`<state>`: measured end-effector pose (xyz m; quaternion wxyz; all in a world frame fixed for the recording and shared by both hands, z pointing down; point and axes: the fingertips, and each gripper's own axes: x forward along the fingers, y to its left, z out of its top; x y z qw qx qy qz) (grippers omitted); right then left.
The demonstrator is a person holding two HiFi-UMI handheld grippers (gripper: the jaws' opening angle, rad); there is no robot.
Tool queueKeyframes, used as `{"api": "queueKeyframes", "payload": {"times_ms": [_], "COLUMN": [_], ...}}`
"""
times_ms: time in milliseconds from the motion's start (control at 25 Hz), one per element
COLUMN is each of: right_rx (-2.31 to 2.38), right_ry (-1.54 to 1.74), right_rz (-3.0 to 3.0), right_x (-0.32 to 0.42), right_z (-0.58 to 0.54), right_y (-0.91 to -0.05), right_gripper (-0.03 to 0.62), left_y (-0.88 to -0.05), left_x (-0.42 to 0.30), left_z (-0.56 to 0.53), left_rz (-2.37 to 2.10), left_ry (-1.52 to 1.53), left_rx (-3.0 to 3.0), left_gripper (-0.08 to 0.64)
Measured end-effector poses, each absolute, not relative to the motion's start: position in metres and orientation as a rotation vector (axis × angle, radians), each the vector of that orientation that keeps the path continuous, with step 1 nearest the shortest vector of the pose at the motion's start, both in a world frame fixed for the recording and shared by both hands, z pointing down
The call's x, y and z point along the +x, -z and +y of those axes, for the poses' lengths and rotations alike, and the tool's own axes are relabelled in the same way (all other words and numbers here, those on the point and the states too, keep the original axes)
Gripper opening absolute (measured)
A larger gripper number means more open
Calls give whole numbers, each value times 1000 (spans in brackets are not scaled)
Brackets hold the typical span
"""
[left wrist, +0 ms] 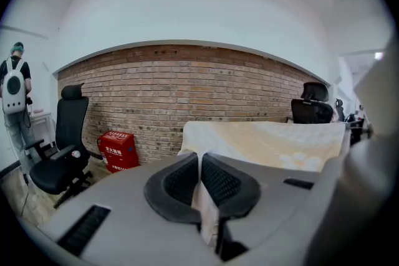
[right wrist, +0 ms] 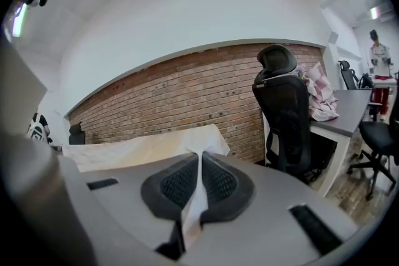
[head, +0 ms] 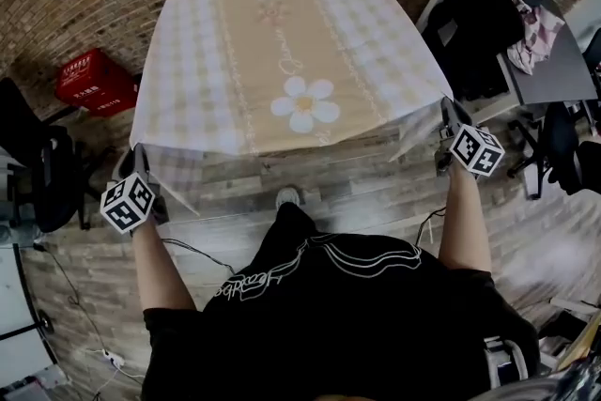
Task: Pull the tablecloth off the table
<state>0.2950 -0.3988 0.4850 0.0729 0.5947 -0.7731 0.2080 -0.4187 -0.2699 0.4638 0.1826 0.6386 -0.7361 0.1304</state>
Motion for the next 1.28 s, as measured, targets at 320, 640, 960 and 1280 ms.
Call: {"api": "queueKeyframes", "payload": {"times_ms": [320, 640, 960, 1280], "right_rx": [1775, 1761, 1731, 1699], "right_ry": [-647, -614, -549, -582], "right_rz": [-2415, -2454, -2448, -2443], "right_x": [292, 299, 296, 298], "right_z": [-390, -377, -361, -337], "right_y": [-456, -439, -432, -438], "right_gripper": [-3, -3, -3, -3], "left_y": [-437, -438, -426, -421], "left_x": [-398, -383, -357, -338], "left_z": [-257, -232, -212, -200], "left_rz": [-2060, -2026, -2043, -2043], "left_ry": [-322, -223, -278, -240], "left_rx": [1821, 1779, 1803, 1813], "left_gripper": [12, 12, 12, 12]}}
